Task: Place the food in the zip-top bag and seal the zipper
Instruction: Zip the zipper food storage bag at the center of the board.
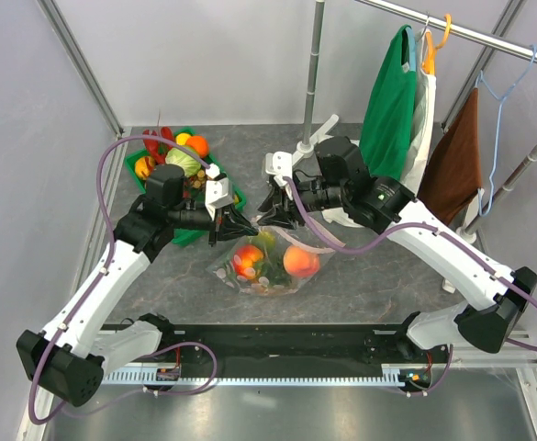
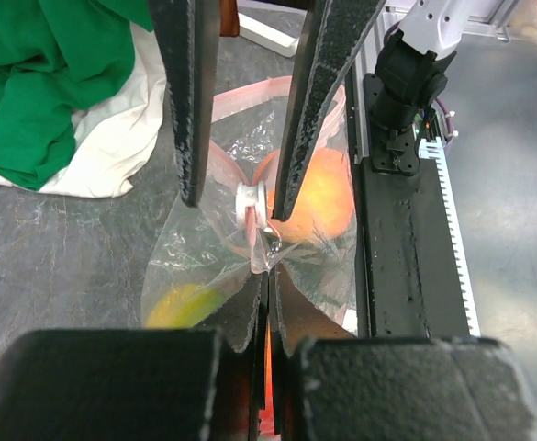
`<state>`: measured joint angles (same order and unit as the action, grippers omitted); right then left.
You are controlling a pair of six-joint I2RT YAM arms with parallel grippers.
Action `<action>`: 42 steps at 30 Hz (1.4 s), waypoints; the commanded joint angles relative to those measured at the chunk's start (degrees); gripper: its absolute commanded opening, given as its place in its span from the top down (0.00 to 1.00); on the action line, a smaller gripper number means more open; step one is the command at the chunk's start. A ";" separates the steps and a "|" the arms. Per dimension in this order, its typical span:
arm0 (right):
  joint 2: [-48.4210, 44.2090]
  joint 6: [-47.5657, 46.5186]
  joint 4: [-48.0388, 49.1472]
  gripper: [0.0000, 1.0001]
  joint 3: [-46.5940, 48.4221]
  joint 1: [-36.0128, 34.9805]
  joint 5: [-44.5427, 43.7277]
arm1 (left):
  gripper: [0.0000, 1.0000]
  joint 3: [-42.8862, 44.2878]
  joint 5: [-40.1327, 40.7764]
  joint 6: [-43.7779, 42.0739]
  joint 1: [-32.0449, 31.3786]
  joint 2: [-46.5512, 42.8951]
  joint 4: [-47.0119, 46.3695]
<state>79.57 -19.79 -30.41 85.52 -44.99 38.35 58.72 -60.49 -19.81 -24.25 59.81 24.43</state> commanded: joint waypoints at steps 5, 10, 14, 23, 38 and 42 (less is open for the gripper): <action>0.23 -3.23 -0.35 0.74 0.18 -1.41 -0.03 | 0.98 0.78 -0.25 -0.67 -0.18 -2.07 -2.01; -0.38 -4.64 -2.36 1.00 0.44 -1.50 -1.34 | 0.98 0.52 2.39 2.05 -0.01 -2.77 -4.21; -1.70 -6.05 -4.39 1.00 0.00 -1.50 -3.72 | 0.98 -2.20 5.03 5.31 0.87 -5.84 -9.13; -2.93 -7.19 -6.06 1.00 -0.97 -1.33 -7.14 | 0.98 -5.28 5.64 7.69 0.96 -10.59 -11.86; -1.79 -5.17 -5.80 1.00 1.85 -0.80 -4.95 | 0.50 -2.39 4.16 7.26 0.96 -10.77 -11.07; -1.44 -5.08 -5.71 1.00 2.55 -0.89 -4.42 | 0.50 -1.06 3.80 4.44 0.70 -9.19 -8.09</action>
<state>77.95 -25.30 -36.03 85.34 -45.80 33.12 54.46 -54.72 -12.45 -23.53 50.09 14.94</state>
